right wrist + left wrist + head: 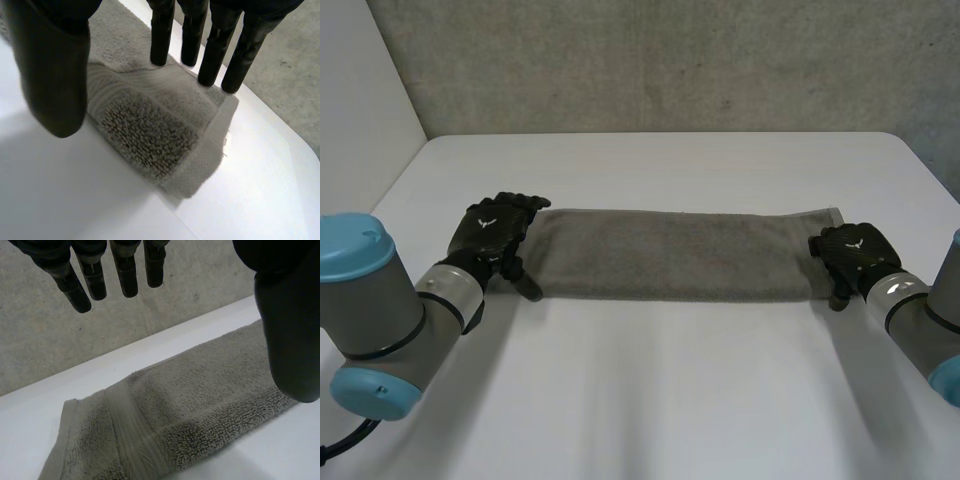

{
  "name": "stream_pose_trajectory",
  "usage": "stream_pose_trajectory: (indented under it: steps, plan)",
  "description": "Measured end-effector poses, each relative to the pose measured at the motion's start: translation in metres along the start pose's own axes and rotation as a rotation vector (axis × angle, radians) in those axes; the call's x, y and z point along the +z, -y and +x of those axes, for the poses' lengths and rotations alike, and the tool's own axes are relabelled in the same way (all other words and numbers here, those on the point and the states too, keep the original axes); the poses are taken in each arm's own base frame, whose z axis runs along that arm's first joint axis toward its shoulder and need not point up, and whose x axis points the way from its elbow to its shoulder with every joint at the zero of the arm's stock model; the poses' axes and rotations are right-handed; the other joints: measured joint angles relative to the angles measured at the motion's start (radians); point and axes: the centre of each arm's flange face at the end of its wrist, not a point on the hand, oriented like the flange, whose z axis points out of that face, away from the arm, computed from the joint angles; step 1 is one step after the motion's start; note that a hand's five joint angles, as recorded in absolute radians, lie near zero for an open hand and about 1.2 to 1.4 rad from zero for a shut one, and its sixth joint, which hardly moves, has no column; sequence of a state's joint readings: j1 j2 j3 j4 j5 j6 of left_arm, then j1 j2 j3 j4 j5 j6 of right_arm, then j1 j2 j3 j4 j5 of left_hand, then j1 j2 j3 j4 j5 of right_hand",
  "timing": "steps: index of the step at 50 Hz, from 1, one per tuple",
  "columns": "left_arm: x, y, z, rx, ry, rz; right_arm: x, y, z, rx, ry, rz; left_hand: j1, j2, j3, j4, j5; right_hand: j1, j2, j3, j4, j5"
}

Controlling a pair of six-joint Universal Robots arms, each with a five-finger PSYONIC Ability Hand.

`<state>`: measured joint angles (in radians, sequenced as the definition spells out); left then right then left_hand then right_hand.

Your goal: Fold the towel.

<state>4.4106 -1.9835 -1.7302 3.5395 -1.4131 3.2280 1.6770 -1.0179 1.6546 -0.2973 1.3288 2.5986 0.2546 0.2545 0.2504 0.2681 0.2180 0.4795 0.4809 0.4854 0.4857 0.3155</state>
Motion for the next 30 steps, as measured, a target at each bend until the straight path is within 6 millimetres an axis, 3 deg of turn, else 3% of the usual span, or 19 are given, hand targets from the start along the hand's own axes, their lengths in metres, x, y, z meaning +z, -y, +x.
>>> stream_pose_trajectory:
  steps: [5,22,27,30]
  plan:
    - [-0.001,0.0,-0.002,-0.03,0.007,0.027,0.003,-0.003,0.006,0.003,-0.017,-0.005,0.0,0.0,0.0,0.0,0.0,0.252,0.254,0.249,0.247,0.239]
    - [-0.004,0.001,-0.002,-0.041,0.009,0.065,0.019,-0.02,0.009,-0.023,-0.018,-0.048,0.0,0.0,0.0,0.0,0.0,0.319,0.318,0.304,0.304,0.298]
    - [-0.004,0.001,-0.002,-0.039,0.009,0.069,0.019,-0.022,0.012,-0.026,-0.027,-0.055,0.0,0.0,0.0,0.0,0.0,0.751,0.783,0.752,0.766,0.686]
    - [-0.004,0.0,-0.002,-0.038,0.011,0.073,0.019,-0.023,0.019,-0.022,-0.048,-0.056,0.0,0.0,0.0,0.0,0.0,0.81,0.846,0.849,0.849,0.733]
